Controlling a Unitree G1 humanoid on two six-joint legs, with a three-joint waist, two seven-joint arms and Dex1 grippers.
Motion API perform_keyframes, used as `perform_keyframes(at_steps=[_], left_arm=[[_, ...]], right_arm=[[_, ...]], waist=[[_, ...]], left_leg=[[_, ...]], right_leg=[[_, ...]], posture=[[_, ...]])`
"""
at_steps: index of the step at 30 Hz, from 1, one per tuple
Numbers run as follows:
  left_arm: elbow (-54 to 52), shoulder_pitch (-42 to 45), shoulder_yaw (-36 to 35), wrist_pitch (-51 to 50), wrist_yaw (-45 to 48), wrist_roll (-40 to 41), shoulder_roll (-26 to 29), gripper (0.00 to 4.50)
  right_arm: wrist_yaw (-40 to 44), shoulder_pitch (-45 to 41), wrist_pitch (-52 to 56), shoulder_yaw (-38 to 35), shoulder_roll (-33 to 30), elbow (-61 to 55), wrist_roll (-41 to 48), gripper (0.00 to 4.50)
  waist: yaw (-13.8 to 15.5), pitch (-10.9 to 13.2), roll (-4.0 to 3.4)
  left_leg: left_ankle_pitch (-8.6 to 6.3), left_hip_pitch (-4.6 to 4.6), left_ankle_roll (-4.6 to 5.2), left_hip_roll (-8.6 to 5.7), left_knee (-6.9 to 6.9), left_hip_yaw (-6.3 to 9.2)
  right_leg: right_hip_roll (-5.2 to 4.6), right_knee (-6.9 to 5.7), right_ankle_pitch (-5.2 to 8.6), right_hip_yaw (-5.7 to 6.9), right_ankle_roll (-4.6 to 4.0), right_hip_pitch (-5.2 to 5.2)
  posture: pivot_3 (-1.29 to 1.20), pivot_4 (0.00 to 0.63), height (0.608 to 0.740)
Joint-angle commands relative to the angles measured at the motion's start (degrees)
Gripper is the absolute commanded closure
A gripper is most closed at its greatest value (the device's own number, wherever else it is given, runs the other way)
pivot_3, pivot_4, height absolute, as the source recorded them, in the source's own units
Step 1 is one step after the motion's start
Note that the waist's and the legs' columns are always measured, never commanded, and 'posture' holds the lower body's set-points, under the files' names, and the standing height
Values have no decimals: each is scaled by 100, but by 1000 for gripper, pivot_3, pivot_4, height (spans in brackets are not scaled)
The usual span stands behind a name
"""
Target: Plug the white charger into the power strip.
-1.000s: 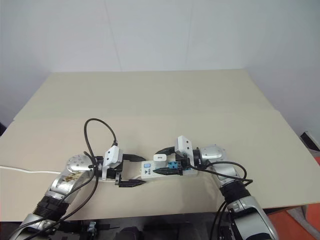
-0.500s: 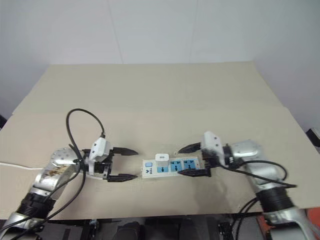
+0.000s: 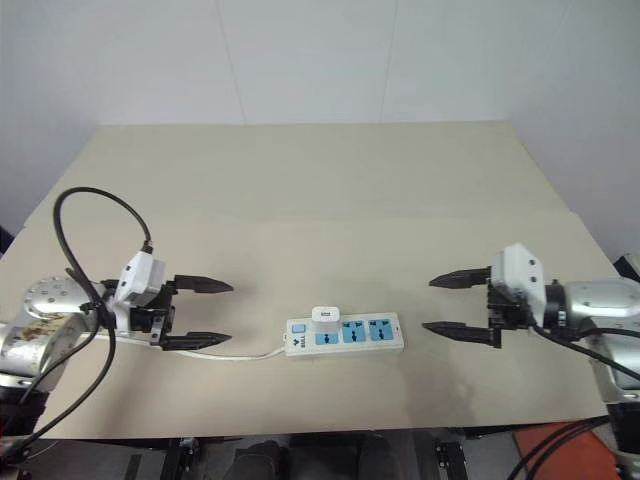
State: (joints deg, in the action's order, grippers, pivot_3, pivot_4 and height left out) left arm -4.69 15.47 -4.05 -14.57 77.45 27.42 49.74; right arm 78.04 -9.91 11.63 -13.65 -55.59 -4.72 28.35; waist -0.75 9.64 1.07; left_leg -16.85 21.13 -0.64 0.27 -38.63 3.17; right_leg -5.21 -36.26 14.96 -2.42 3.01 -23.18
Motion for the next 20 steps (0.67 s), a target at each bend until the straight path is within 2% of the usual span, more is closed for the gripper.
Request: perform_keyframes(at_steps=[1,6,20], left_arm=[[-274,-37,-118,-51,-158,130,-75,0],[-395,63,4,-138,-290,118,-258,0],[-64,321,114,-108,-134,29,-303,0]], right_arm=[[-161,65,18,-67,-47,-242,-38,475],[-225,-95,11,133,0,-221,-73,475],[-555,-115,98,306,120,-499,-190,475]], waist=[[-10,0,0],[-14,1,1],[-6,1,1]], left_leg=[[0,0,0,0,-5,-1],[0,-1,0,0,-22,-3],[0,-1,0,-2,-26,-3]], right_leg=[[0,-3,-1,-1,1,0],[0,-18,-5,-4,7,3],[0,-31,-4,-4,7,0]], posture=[[0,150,740],[0,150,740],[0,150,740]])
